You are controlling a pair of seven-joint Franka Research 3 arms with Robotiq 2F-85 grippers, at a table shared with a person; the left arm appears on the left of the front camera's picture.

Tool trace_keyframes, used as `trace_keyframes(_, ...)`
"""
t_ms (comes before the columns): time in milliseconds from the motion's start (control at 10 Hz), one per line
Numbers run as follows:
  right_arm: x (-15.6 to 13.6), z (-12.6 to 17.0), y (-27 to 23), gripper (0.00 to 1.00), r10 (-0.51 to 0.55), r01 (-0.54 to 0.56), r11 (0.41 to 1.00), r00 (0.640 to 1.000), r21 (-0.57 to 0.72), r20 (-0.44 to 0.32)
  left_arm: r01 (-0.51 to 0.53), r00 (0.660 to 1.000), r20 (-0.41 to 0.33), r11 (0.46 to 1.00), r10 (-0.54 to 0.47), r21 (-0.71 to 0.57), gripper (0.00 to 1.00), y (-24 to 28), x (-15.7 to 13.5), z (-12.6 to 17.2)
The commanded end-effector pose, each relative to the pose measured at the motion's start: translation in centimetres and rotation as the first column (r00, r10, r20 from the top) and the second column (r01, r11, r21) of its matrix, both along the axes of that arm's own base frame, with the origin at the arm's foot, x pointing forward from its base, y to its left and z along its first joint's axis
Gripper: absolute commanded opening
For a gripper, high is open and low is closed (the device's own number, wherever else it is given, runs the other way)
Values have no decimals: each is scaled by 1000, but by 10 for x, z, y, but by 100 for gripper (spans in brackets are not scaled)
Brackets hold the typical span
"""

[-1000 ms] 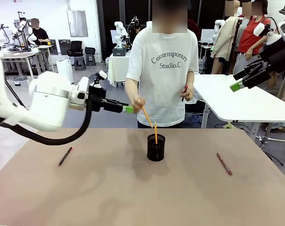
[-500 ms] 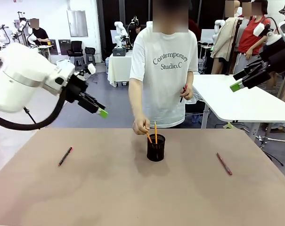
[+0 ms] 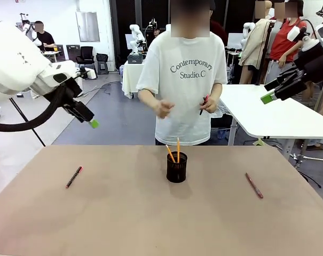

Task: Place the pens into the pen holder.
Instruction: Pick up a writing instrument from the table and place it into the Pen holder.

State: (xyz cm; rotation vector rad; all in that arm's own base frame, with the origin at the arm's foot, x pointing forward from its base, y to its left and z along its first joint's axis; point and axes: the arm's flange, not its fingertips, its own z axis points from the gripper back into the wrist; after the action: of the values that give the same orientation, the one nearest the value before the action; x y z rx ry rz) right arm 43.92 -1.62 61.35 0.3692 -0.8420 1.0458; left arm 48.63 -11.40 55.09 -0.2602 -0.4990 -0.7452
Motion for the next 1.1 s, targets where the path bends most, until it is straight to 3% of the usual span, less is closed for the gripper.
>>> trace_keyframes(0, 1, 1, 0, 100, 9, -9, 1000, 1000, 9, 11, -149, 988, -18, 965, 156, 215, 100, 1, 3, -9)
trace_keyframes(200, 1, 1, 0, 100, 9, -9, 1000, 1000, 9, 11, -208, 974, -11, 918, 224, 338, 100, 12, 7, -36)
trace_keyframes(300, 1, 1, 0, 100, 9, -9, 1000, 1000, 9, 11, -218, 971, -18, 911, 239, 350, 100, 18, 8, -41)
trace_keyframes(400, 1, 1, 0, 100, 9, -9, 1000, 1000, 9, 11, -199, 974, -44, 938, 220, 282, 100, 19, 14, -47)
trace_keyframes(500, 1, 1, 0, 100, 9, -9, 1000, 1000, 9, 11, -197, 978, 0, 924, 208, 327, 100, 19, 8, -39)
trace_keyframes(900, 1, 1, 0, 100, 9, -9, 1000, 1000, 9, 11, -193, 978, -10, 925, 208, 327, 100, 16, 10, -44)
trace_keyframes(1000, 1, 1, 0, 100, 9, -9, 1000, 1000, 9, 11, -263, 946, -63, 869, 317, 418, 100, 11, 37, -64)
